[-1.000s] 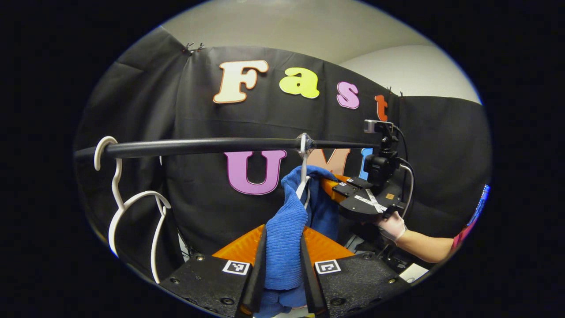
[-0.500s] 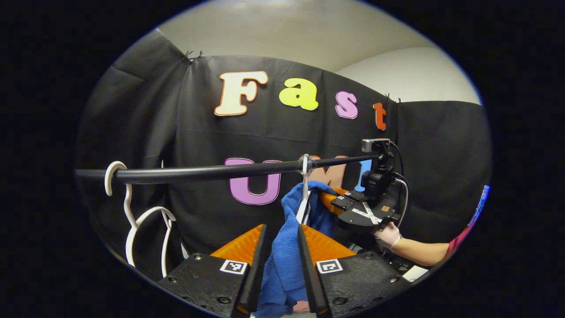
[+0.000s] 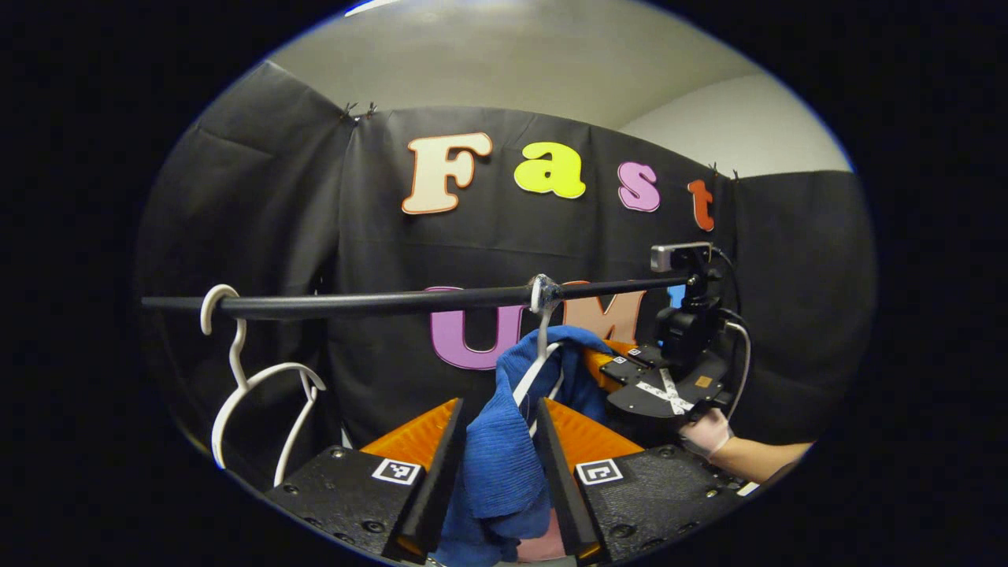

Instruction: Grasp the clothes on the hanger with both hands and then place them into the laundry hamper below.

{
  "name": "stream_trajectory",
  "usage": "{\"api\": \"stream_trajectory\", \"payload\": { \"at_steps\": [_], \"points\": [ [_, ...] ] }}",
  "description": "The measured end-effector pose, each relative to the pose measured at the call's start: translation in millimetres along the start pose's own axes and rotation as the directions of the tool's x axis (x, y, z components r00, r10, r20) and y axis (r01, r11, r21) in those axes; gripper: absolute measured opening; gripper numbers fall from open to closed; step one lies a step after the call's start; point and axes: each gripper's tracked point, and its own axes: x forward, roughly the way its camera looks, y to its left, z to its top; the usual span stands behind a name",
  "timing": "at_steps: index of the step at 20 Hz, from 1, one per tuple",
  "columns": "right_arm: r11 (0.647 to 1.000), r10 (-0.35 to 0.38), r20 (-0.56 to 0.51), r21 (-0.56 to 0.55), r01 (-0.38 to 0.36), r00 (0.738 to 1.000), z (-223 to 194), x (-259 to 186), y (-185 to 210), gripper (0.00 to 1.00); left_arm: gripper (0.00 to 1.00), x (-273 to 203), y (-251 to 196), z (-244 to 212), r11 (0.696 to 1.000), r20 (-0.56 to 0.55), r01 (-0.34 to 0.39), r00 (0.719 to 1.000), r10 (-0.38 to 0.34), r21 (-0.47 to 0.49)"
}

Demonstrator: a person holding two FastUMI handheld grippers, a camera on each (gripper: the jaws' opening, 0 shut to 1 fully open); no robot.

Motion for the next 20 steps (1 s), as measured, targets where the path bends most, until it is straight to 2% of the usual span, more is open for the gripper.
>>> {"api": "stream_trajectory", "payload": {
  "at_steps": [2, 4, 6, 9, 12, 15, 17, 20],
  "points": [
    [1.0, 0.009, 0.002, 0.005, -0.009, 1.0, 0, -2, 0, 0.1, 0.48, 6, -3, -10, 0.999, -0.023, -0.035, 0.999, 0.035, 0.037],
    [1.0, 0.017, 0.005, 0.016, -0.018, 1.0, 0, -2, -1, 0.1, 0.49, 10, 5, -15, 0.991, -0.031, -0.098, 0.994, 0.102, 0.096],
    [0.999, 0.03, 0.004, 0.022, -0.03, 1.0, -2, -3, 0, 0.1, 0.48, 12, 7, -14, 0.982, -0.024, -0.134, 0.99, 0.139, 0.132],
    [0.999, 0.044, 0.009, 0.019, -0.044, 0.999, -3, -3, 0, 0.1, 0.35, 15, 14, -16, 0.983, -0.027, -0.157, 0.987, 0.161, 0.1],
    [0.998, 0.056, 0.015, 0.024, -0.057, 0.998, -3, -2, 1, 0.1, 0.25, 16, 14, -13, 0.991, -0.009, -0.129, 0.992, 0.129, 0.027],
    [0.998, 0.062, 0.019, 0.025, -0.062, 0.998, -5, 1, 0, 0.1, 0.05, 17, 22, -10, 0.992, -0.001, -0.12, 0.993, 0.12, -0.031],
    [0.998, 0.058, 0.027, 0.033, -0.058, 0.998, -4, 2, -2, 0.1, 0.01, 16, 24, -11, 0.993, -0.001, -0.096, 0.995, 0.096, -0.064],
    [0.999, 0.037, 0.057, 0.013, -0.038, 0.998, 5, 10, -9, 0.1, 0.0, 21, 29, -10, 0.996, -0.012, -0.073, 0.997, 0.072, -0.057]
  ]
}}
